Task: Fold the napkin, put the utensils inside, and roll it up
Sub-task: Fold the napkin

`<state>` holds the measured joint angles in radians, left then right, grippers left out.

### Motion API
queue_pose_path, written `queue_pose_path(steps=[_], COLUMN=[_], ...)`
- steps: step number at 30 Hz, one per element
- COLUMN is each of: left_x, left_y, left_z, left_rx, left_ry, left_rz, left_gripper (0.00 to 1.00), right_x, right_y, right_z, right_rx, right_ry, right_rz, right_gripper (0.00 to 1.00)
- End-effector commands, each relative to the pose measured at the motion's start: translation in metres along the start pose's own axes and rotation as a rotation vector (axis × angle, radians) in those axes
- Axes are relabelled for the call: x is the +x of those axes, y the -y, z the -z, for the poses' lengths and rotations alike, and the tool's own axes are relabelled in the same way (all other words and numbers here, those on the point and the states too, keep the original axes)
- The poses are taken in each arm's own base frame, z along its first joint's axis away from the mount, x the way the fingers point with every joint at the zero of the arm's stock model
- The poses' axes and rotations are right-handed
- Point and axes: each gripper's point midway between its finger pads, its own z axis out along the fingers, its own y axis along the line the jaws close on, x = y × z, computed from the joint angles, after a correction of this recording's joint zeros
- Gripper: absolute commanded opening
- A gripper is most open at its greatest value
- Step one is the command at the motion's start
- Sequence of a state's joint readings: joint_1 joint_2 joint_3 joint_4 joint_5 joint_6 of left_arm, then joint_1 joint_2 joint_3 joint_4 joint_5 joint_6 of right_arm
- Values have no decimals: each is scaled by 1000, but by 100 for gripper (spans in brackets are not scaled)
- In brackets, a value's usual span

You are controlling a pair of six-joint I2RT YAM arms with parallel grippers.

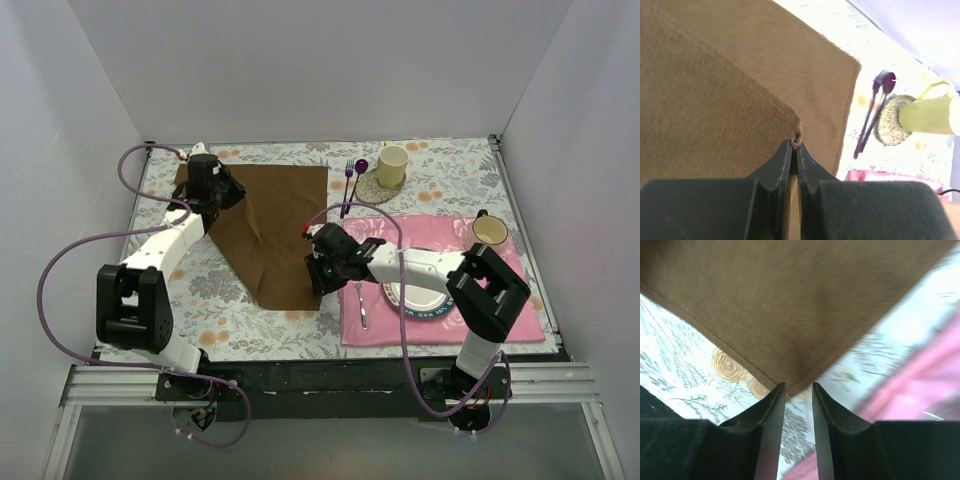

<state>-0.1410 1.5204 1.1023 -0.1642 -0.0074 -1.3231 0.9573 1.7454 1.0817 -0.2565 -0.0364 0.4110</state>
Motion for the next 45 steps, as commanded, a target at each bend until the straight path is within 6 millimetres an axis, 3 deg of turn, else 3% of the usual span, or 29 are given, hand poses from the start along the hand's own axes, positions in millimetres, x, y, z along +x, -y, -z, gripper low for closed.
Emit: queue_pose_path(steps=[1, 3, 4, 6, 8, 9, 12, 16, 18, 24, 36, 45], left_x=[6, 7, 21, 19, 34, 31, 43, 46, 57, 64, 67, 72], left_y=[43, 68, 66, 85, 81, 90, 90, 102, 101, 103, 130, 126], left_z=[-29, -40, -55, -69, -90, -93, -109, -121, -131, -156, -172, -189], left_rx=[120, 202, 205, 258, 246, 262, 252, 270, 260, 258, 302, 283], left_ry=[-21, -21, -55, -50, -93, -87, -114, -117, -141, -156, -151, -146], left_rz=[-50, -73, -87, -99, -103, -105, -100, -95, -101, -101, -138, -146], left_gripper=[0, 0, 0, 0, 0, 0, 0, 0, 0, 0, 0, 0], right_x=[-78, -93, -99, -105, -105, -102, -99, -87, -85, -80, -75, -64], right_y=[29, 36, 47, 58, 67, 75, 84, 90, 90, 90, 92, 93], right_z=[80, 104, 112, 126, 131, 133, 136, 129, 127, 123, 116, 108], right_rx=[3, -18, -7, 11, 29, 40, 46, 45, 35, 31, 27, 19], right_ry=[227, 294, 314, 347, 352, 354, 368, 354, 352, 337, 331, 305], right_rz=[-87, -99, -119, -121, -131, -144, -166, -191, -197, -205, -216, -227], right_gripper=[37, 37, 38, 38, 38, 38, 38, 38, 38, 38, 38, 38])
